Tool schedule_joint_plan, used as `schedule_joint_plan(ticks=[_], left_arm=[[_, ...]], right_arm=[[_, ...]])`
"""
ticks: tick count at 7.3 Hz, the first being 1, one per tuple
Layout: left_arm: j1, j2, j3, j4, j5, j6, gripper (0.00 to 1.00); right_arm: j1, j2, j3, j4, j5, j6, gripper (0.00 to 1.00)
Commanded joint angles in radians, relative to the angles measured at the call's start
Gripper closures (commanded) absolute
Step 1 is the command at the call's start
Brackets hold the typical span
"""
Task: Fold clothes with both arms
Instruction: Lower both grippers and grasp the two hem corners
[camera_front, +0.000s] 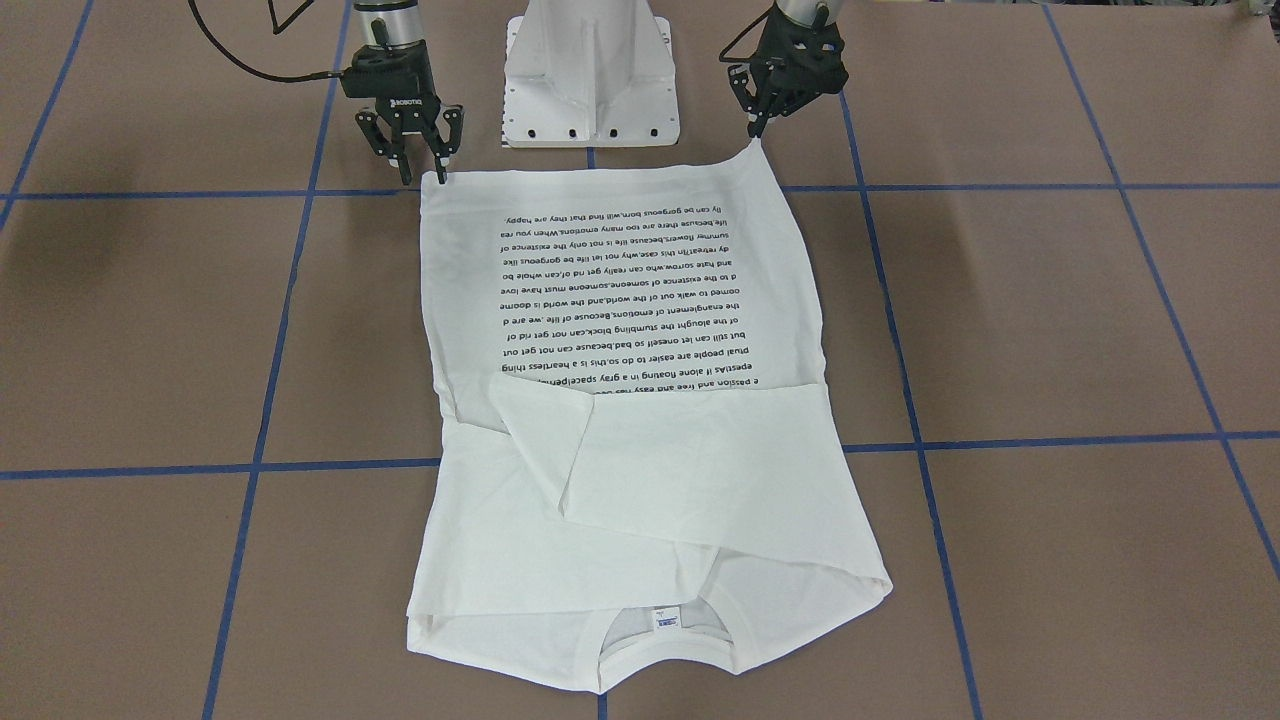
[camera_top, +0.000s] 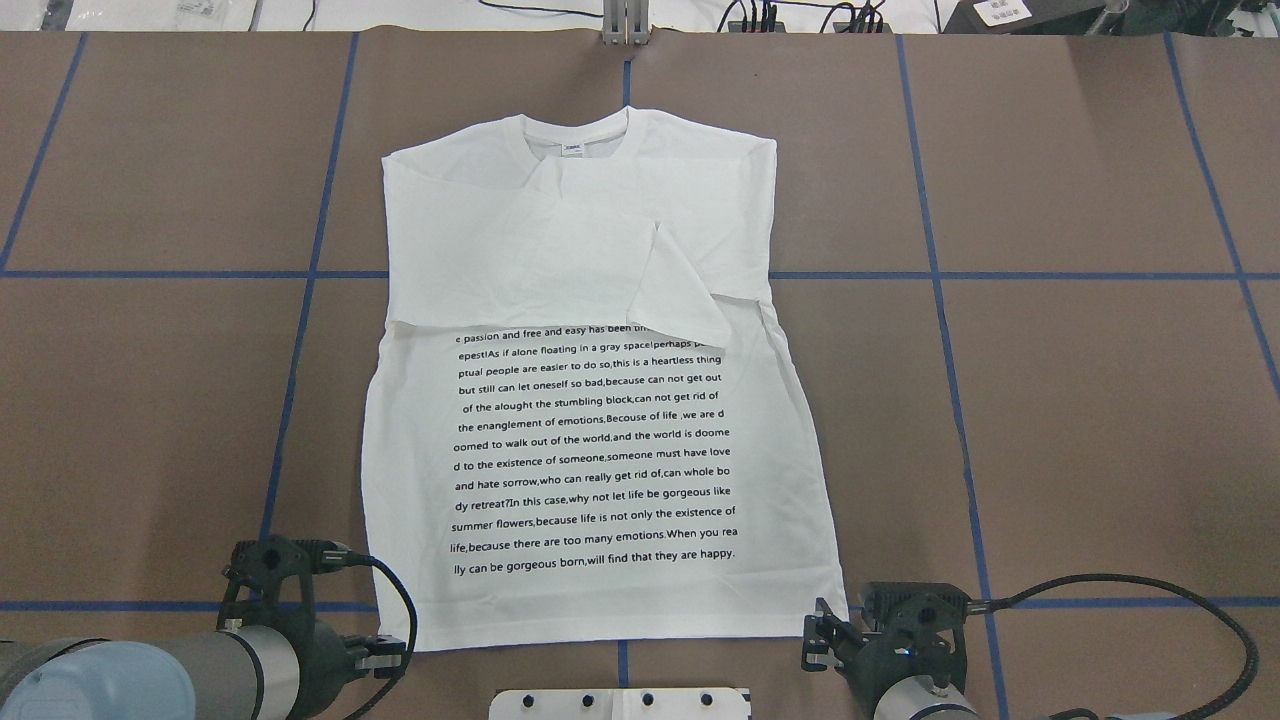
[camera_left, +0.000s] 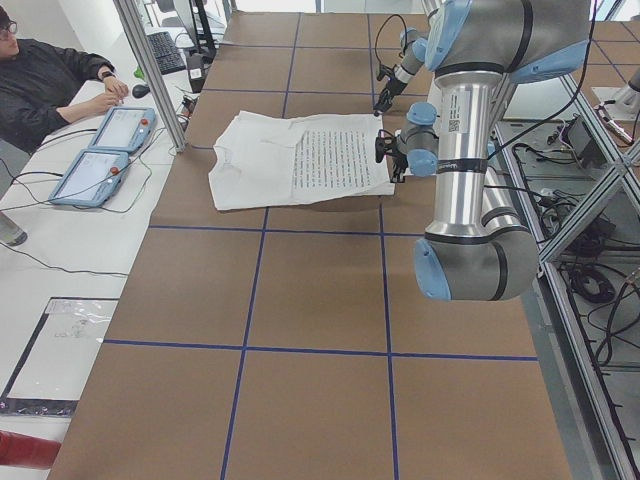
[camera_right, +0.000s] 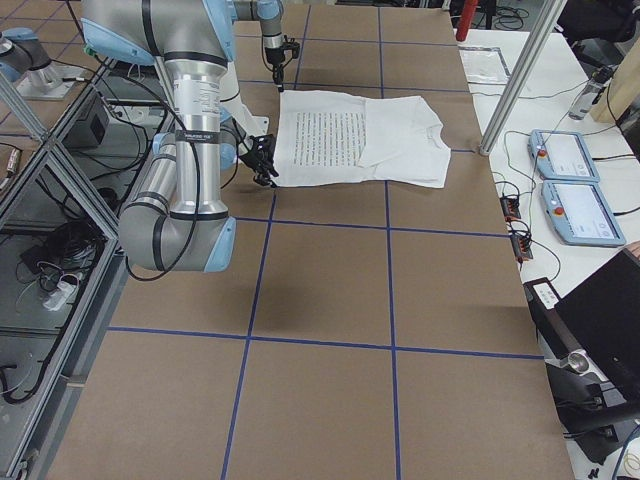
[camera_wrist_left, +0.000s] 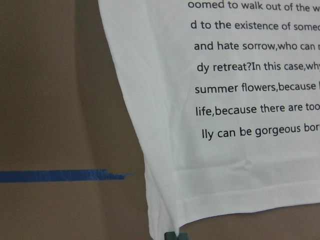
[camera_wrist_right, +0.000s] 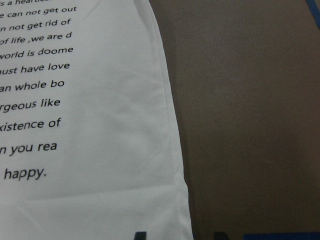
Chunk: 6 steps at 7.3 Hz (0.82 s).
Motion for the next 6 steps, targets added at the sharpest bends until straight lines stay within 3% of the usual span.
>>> schedule_joint_plan(ticks=[1,6], left_arm=[[0.0,0.002,-0.005,-0.001,0.0,0.0,1.0],[-0.003,0.002,-0.013,-0.001,0.0,0.0,1.0]], right_arm=[[-0.004,0.001,-0.012,0.0,-0.004,0.001,0.46],[-0.018,0.011,-0.015,0.0,-0.004,0.001,0.68]])
